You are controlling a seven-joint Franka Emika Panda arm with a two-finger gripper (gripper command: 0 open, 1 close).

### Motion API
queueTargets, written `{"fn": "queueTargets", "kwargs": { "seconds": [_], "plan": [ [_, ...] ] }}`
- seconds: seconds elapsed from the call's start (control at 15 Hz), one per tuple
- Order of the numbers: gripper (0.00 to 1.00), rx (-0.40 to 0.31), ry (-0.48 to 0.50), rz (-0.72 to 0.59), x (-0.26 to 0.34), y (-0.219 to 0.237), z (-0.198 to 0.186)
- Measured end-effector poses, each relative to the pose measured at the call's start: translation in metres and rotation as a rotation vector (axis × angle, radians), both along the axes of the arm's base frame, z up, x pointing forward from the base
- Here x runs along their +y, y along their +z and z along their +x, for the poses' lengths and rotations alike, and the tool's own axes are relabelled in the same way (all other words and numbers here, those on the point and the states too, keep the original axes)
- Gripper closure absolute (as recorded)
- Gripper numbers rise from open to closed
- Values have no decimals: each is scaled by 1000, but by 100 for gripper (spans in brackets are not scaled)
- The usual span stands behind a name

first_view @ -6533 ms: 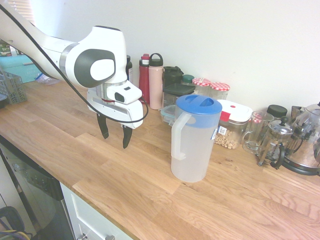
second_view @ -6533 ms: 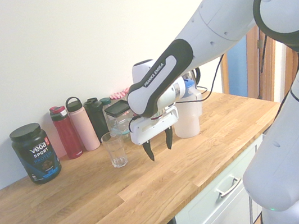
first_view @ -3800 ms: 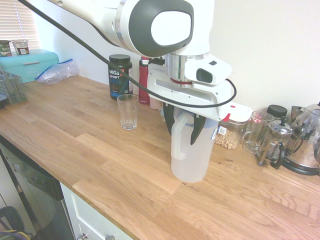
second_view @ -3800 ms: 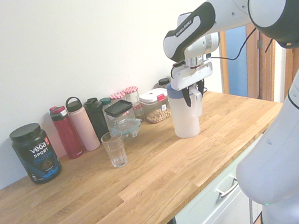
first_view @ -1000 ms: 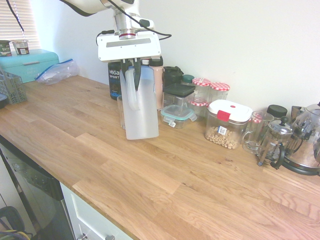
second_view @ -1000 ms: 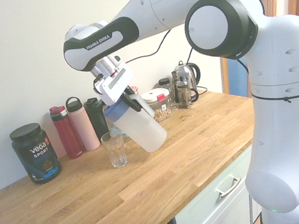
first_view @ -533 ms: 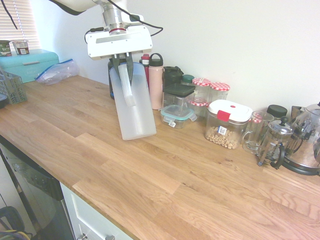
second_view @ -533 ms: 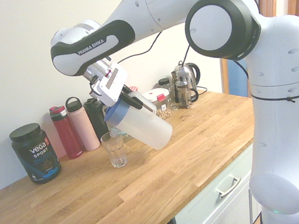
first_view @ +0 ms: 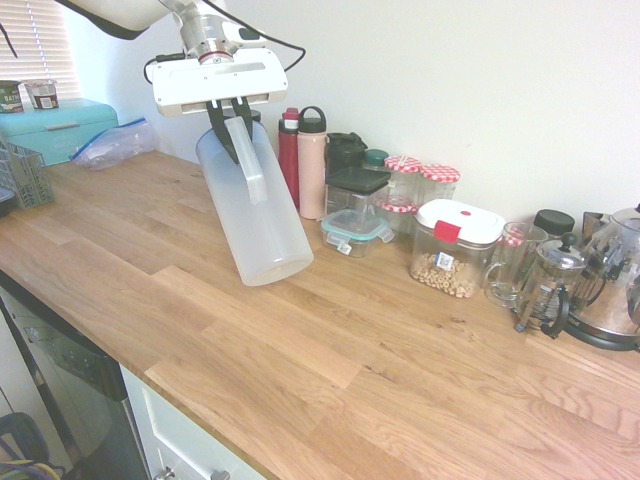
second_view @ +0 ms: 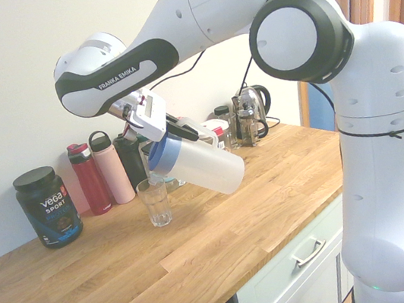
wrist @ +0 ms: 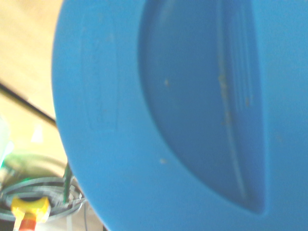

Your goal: Pour me some water

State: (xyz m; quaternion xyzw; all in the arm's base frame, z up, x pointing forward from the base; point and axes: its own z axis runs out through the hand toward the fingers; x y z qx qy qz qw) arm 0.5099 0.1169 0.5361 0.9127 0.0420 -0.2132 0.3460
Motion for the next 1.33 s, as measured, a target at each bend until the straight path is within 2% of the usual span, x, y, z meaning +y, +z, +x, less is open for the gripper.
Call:
{"fn": "queueTargets", "kwargs": {
  "seconds": [0.27,1.33],
  "plan": [
    [100,46,12,-45,0,-12,4],
    [100,102,-6,-120,-16,-46,23]
  ]
}}
